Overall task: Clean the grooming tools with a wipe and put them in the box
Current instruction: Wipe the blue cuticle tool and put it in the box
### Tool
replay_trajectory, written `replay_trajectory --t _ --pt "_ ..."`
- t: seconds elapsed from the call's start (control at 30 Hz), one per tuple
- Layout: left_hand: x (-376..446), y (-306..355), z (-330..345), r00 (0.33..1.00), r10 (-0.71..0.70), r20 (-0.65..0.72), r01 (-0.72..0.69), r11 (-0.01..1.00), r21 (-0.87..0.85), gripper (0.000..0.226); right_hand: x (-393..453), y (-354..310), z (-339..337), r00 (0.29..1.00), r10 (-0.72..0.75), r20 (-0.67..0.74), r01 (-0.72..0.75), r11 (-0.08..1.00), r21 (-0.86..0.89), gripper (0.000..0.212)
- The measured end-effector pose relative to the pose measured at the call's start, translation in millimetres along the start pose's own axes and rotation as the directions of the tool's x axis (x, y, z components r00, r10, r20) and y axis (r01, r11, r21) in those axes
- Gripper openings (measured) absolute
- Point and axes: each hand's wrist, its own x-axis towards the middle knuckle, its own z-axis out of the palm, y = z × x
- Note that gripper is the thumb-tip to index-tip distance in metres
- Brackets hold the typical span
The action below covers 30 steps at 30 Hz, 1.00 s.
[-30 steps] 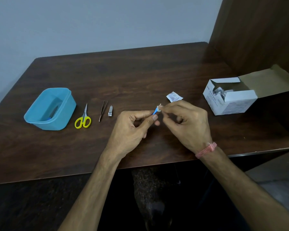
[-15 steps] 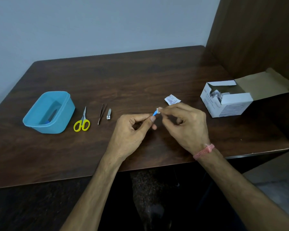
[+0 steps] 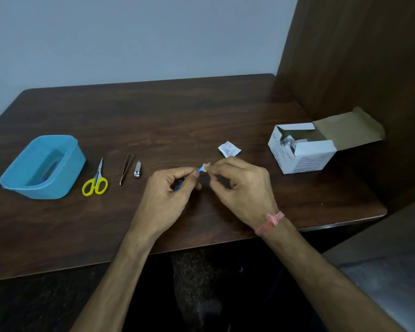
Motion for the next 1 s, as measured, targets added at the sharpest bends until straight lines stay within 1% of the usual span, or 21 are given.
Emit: replay_trajectory --t 0.13,0.23,0.33,0.43,0.5,0.8,0.93,1.0 --pt "-0.3 -0.2 -1.8 1.000 0.000 0.028 0.000 1.000 -0.005 0.030 -0.2 3.2 -0.2 0.999 0.032 -0.025 -0.032 0.999 0.022 0.020" --pt "0.7 1.0 -2.5 0.999 0.033 0.041 -0.033 0.999 0.007 0.029 0.2 2.3 -0.9 1.000 0.006 0.000 -0.006 0.999 0.044 0.020" --pt "1.2 -0.4 -1.3 0.998 0.038 0.046 -0.038 0.999 0.007 0.027 0.7 4.6 -3.1 0.998 0.031 -0.055 -0.029 0.999 0.034 0.020" --pt "1.8 -2.0 -3.0 0.998 0.041 0.053 -0.043 0.999 0.025 0.029 -0.3 3.7 -3.5 1.000 -0.003 -0.014 0.004 1.000 0.019 0.016" --pt "2.6 -1.1 -4.0 0.998 0.030 0.062 -0.032 0.999 0.041 0.029 1.0 2.5 -3.9 0.999 0.024 -0.037 -0.022 0.999 0.032 0.019" --pt "0.9 0.7 -3.1 0.999 0.007 0.050 -0.006 1.000 -0.016 0.028 3.4 -2.5 -4.8 0.998 0.041 -0.045 -0.041 0.999 -0.010 0.016" --pt "-1.2 6.7 -1.7 0.999 -0.040 0.007 0.040 0.999 -0.013 0.027 5.7 -0.7 -6.7 0.985 0.105 -0.134 -0.105 0.994 0.009 0.018" --pt "-1.6 8.2 -1.9 0.999 -0.044 -0.001 0.044 0.999 0.017 0.027 3.9 -2.9 -7.7 0.994 0.046 -0.102 -0.044 0.999 0.028 0.019"
